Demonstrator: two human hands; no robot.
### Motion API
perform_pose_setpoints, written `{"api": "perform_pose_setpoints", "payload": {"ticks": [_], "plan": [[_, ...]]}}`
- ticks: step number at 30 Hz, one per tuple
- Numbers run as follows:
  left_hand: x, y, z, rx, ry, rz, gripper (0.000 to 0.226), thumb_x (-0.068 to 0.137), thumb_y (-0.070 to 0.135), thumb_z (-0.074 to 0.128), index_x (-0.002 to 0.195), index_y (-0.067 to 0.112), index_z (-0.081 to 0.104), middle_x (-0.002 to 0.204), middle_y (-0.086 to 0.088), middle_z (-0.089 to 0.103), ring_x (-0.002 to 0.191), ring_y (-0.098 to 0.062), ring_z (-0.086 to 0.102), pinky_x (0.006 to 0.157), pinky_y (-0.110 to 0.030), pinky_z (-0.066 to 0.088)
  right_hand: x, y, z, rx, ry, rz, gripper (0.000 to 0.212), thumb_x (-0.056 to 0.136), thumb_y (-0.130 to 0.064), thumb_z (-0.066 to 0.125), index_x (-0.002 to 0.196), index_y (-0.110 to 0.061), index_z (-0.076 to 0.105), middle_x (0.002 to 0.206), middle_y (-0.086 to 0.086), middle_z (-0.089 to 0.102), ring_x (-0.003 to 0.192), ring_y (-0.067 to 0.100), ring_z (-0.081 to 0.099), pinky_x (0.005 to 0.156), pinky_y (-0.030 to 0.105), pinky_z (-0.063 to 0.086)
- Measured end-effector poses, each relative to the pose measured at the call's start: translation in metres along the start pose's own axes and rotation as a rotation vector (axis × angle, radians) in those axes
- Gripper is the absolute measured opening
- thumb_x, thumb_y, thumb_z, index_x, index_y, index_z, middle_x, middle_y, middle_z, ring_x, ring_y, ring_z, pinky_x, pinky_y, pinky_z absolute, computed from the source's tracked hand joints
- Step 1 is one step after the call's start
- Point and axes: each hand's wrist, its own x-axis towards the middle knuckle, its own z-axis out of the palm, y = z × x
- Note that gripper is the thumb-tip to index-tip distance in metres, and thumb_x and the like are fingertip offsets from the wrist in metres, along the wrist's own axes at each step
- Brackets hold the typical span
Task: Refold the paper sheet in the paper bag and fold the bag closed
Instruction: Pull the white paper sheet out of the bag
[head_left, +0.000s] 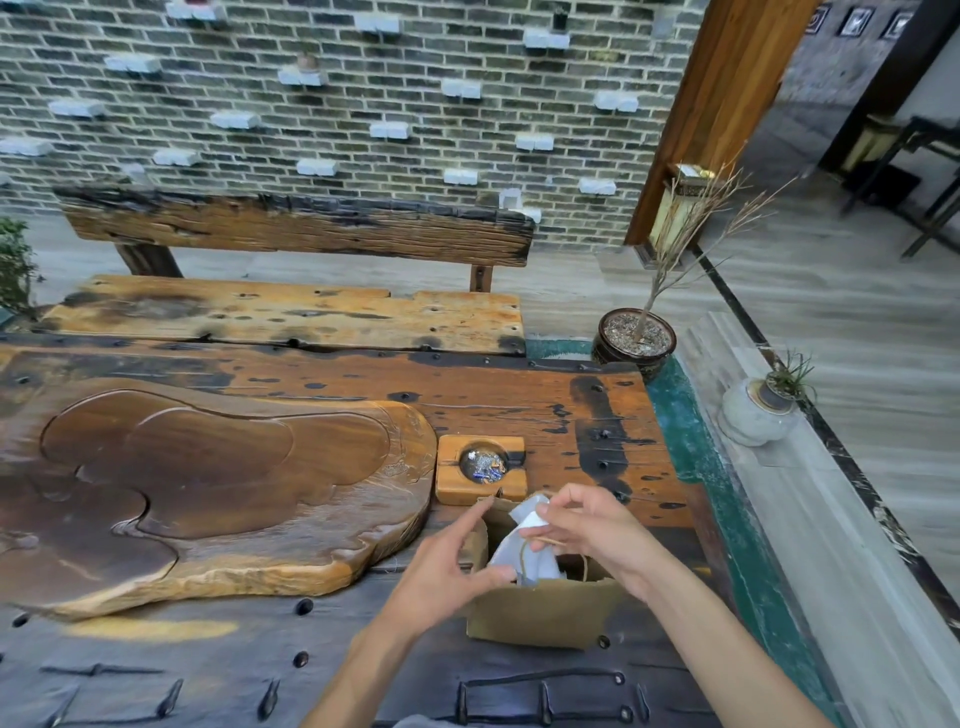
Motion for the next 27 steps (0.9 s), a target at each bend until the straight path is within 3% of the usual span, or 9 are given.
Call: {"api": "perform_pose_setpoints", "payload": {"ticks": [3, 8, 11, 13, 15, 19, 21, 24, 27], "plan": [[0.0, 0.008, -0.002, -0.044, -0.027, 0.051, 0.098, 0.067, 0.057, 0.083, 0.15, 0.046, 0.031, 0.151, 0.026, 0.04, 0.139, 0.01, 0.035, 0.117, -0.022, 0.031, -0.008, -0.015, 0.003, -0.009, 0.035, -0.005, 0.019, 0.091, -0.027, 0.066, 0.086, -0.014, 0.053, 0.094, 0.012, 0.079, 0.094, 0.023, 0.075, 0.079, 0.029, 0.052], [0.008, 0.02, -0.005, -0.057, -0.062, 0.1, 0.087, 0.067, 0.052, 0.084, 0.144, 0.04, 0.046, 0.146, 0.026, 0.049, 0.133, 0.017, 0.039, 0.114, -0.018, 0.033, -0.015, -0.03, 0.002, -0.003, 0.065, 0.018, 0.014, 0.091, -0.023, 0.067, 0.088, -0.013, 0.058, 0.096, 0.013, 0.078, 0.091, 0.024, 0.076, 0.084, 0.029, 0.054], [0.013, 0.025, -0.003, 0.035, -0.022, 0.106, 0.072, 0.075, 0.053, 0.078, 0.14, 0.037, 0.052, 0.137, 0.022, 0.059, 0.124, 0.011, 0.052, 0.108, -0.021, 0.043, -0.014, -0.029, 0.0, 0.005, 0.066, 0.054, 0.014, 0.089, -0.021, 0.069, 0.091, -0.01, 0.061, 0.098, 0.016, 0.077, 0.088, 0.028, 0.076, 0.086, 0.034, 0.056], [0.016, 0.029, -0.001, 0.103, 0.021, 0.124, 0.044, 0.087, 0.04, 0.07, 0.13, 0.036, 0.063, 0.115, 0.019, 0.072, 0.098, 0.011, 0.06, 0.091, -0.022, 0.049, -0.015, -0.029, 0.0, 0.001, 0.066, 0.079, 0.013, 0.089, -0.021, 0.069, 0.091, -0.009, 0.062, 0.098, 0.016, 0.077, 0.088, 0.029, 0.076, 0.089, 0.036, 0.056], [0.018, 0.031, 0.0, 0.131, 0.057, 0.113, 0.026, 0.092, 0.025, 0.062, 0.113, 0.036, 0.073, 0.088, 0.015, 0.074, 0.074, 0.006, 0.057, 0.069, -0.023, 0.045, -0.018, -0.029, 0.001, -0.014, 0.064, 0.101, 0.013, 0.089, -0.023, 0.069, 0.089, -0.012, 0.062, 0.098, 0.012, 0.078, 0.089, 0.028, 0.076, 0.095, 0.038, 0.053], [0.023, 0.027, -0.003, 0.134, 0.103, 0.068, 0.023, 0.088, 0.017, 0.058, 0.096, 0.029, 0.076, 0.087, 0.003, 0.077, 0.084, -0.018, 0.067, 0.07, -0.041, 0.05, -0.026, -0.033, 0.002, -0.07, 0.053, 0.116, 0.015, 0.088, -0.029, 0.069, 0.086, -0.018, 0.059, 0.099, 0.003, 0.079, 0.092, 0.021, 0.076, 0.104, 0.044, 0.039], [0.023, 0.03, -0.006, 0.102, 0.096, 0.065, 0.019, 0.087, 0.019, 0.059, 0.092, 0.028, 0.075, 0.085, 0.003, 0.076, 0.082, -0.018, 0.066, 0.068, -0.039, 0.049, -0.031, -0.037, 0.002, -0.105, 0.063, 0.092, 0.016, 0.088, -0.032, 0.069, 0.089, -0.018, 0.06, 0.097, 0.002, 0.079, 0.091, 0.018, 0.076, 0.106, 0.045, 0.041], [0.021, 0.038, -0.011, -0.011, 0.084, 0.07, 0.024, 0.088, 0.018, 0.06, 0.075, 0.034, 0.072, 0.067, 0.01, 0.064, 0.064, -0.008, 0.052, 0.062, -0.032, 0.036, -0.037, -0.045, 0.001, -0.082, 0.043, 0.026, 0.016, 0.091, -0.03, 0.066, 0.09, -0.016, 0.058, 0.095, 0.006, 0.079, 0.091, 0.022, 0.075, 0.09, 0.036, 0.05], [0.017, 0.058, -0.019, -0.18, 0.055, 0.071, 0.017, 0.084, 0.025, 0.061, 0.068, 0.028, 0.067, 0.066, 0.01, 0.053, 0.065, -0.008, 0.044, 0.066, -0.032, 0.03, -0.044, -0.052, -0.002, 0.029, 0.003, -0.062, 0.016, 0.091, -0.027, 0.066, 0.089, -0.014, 0.059, 0.099, 0.015, 0.077, 0.085, 0.025, 0.072, 0.082, 0.035, 0.049]]}}
